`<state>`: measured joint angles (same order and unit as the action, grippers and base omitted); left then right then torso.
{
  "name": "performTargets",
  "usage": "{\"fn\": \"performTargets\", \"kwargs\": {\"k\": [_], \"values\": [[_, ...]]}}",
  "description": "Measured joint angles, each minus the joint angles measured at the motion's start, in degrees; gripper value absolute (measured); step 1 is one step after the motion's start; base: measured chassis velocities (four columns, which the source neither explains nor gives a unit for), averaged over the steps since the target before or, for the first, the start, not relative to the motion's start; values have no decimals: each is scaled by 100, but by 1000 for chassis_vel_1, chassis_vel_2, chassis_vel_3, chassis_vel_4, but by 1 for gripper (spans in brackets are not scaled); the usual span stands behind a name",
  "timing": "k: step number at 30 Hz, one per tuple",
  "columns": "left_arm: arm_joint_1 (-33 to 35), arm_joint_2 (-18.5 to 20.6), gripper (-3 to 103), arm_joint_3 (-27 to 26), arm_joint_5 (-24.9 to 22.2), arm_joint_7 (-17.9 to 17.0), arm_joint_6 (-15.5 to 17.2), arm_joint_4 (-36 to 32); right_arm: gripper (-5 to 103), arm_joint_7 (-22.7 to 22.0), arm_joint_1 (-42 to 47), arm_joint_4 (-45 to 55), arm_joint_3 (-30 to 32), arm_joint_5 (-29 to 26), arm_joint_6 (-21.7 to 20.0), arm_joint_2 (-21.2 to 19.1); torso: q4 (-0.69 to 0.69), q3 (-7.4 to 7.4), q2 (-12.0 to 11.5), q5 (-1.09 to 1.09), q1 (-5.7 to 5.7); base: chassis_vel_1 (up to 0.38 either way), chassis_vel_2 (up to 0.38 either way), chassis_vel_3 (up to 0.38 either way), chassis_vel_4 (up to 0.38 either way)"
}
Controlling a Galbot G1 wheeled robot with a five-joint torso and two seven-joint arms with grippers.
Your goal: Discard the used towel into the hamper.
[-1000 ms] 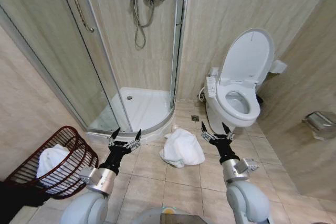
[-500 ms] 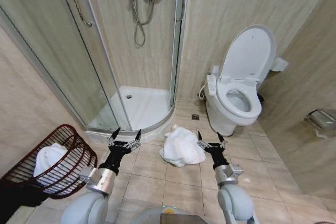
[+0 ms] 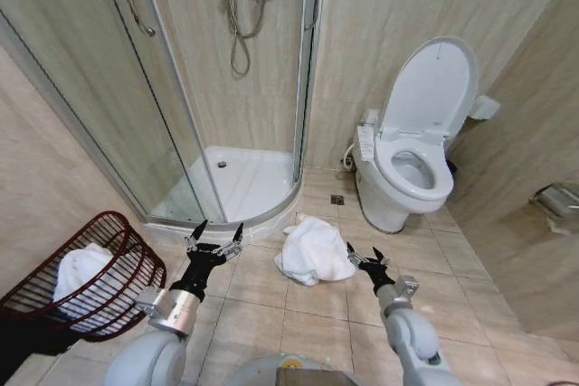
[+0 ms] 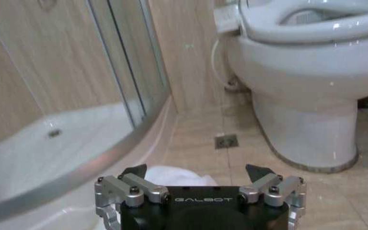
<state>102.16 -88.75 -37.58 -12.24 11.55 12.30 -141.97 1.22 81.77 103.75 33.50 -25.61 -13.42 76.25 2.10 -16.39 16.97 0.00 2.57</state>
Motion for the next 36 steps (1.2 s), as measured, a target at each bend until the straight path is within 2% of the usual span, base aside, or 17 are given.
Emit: {"fn": "performTargets", "kwargs": {"k": [7, 11, 18, 34, 36], "values": [[0, 0, 100, 0, 0, 0, 0, 0, 100, 36, -263, -318, -140, 162, -5, -4, 0, 98, -137, 0, -41, 0, 0, 0, 0], [0, 0, 100, 0, 0, 0, 0, 0, 100, 33, -432, -636, -205, 210, 152, 58, 0, 176, -244, 1, -68, 0, 0, 0, 0], [0, 0, 100, 0, 0, 0, 0, 0, 100, -315, -686, -769, -312, -142, 98, 16, 0, 295, -420, 0, -126, 0, 0, 0, 0], [0, 0, 100, 0, 0, 0, 0, 0, 100, -284, -819, -1020, -425, -98, 418, -140, 0, 525, -744, 0, -220, 0, 0, 0, 0], [0, 0, 100, 0, 0, 0, 0, 0, 100, -290, -831, -972, -441, -340, 399, -137, 0, 575, -812, 0, -239, 0, 0, 0, 0]]}}
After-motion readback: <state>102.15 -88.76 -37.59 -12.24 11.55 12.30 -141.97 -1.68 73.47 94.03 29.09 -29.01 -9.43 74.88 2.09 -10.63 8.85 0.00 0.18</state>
